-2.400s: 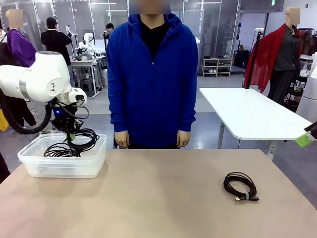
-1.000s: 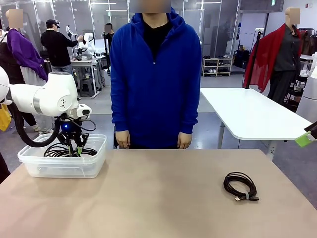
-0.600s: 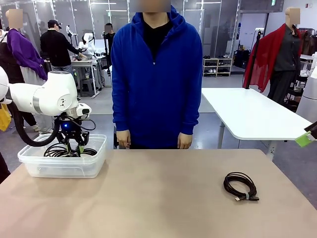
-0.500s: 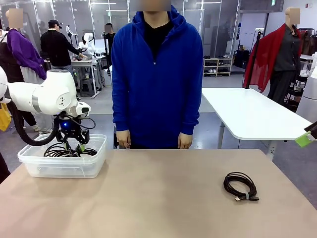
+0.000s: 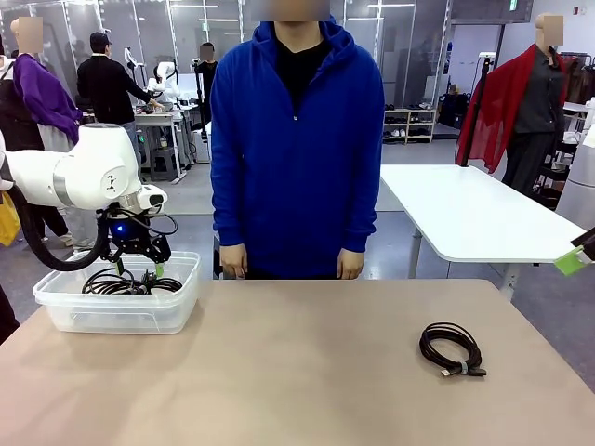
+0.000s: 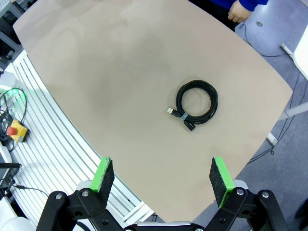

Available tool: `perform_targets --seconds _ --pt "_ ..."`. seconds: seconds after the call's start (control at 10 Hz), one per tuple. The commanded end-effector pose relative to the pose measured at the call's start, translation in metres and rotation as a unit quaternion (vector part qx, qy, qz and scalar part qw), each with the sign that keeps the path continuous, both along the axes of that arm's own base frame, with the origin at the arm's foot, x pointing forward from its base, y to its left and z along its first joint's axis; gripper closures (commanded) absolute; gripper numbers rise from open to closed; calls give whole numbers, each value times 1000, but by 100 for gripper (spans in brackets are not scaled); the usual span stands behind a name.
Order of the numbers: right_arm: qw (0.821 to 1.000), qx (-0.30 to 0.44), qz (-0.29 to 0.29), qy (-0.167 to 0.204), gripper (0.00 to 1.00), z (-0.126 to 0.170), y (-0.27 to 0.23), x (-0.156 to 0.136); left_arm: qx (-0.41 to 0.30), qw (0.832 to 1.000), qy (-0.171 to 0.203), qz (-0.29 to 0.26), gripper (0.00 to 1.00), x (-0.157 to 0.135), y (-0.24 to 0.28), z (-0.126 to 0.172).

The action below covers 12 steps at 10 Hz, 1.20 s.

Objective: Organize and store the cables.
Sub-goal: Place the USB Extension Cable into the Organizing box.

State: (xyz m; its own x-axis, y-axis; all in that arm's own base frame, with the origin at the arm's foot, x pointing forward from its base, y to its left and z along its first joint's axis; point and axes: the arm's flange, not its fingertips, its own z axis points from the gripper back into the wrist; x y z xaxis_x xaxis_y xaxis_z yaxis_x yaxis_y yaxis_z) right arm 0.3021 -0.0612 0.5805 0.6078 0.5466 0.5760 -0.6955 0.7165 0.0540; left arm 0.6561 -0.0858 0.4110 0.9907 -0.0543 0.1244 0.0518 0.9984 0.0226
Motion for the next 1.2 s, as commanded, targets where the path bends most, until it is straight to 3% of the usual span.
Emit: perform_targets --seconds 0.0,1.1 --pt "1000 7 0 -1 0 0 2 0 6 1000 0 -3 0 3 0 -3" --pt "1000 7 0 -1 0 0 2 0 6 1000 0 -3 0 3 0 -3"
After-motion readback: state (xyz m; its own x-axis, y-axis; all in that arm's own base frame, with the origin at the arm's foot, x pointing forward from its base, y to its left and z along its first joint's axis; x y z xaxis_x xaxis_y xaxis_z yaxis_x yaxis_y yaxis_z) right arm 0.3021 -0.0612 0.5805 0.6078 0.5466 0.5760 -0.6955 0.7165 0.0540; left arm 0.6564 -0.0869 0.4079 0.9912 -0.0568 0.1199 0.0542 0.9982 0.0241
